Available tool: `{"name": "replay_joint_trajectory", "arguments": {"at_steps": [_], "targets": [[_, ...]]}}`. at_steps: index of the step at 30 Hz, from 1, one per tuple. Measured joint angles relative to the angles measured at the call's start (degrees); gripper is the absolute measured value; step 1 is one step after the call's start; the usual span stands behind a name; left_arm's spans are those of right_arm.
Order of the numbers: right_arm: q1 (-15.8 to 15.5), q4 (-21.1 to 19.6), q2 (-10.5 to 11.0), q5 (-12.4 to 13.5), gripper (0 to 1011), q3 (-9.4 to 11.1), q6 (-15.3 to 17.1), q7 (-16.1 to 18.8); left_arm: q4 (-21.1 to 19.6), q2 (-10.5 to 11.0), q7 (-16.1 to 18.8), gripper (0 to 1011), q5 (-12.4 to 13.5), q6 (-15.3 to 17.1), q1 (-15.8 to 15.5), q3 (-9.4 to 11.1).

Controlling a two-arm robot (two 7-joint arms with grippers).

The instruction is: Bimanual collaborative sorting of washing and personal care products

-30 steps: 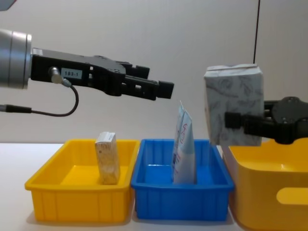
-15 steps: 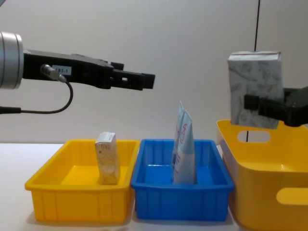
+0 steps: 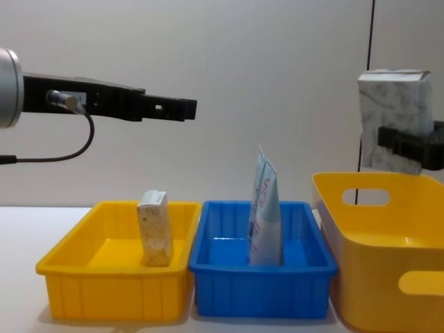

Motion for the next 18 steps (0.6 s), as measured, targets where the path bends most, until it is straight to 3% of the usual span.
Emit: {"name": "replay_joint_trajectory", "arguments": {"at_steps": [18], "targets": [[-1.2,-1.3,-5.7,-5.9,347,1.9,6.5,-16.4,-1.3,-0.6,3.9,1001,-0.1,1.2,1.6,-1.4]]}}
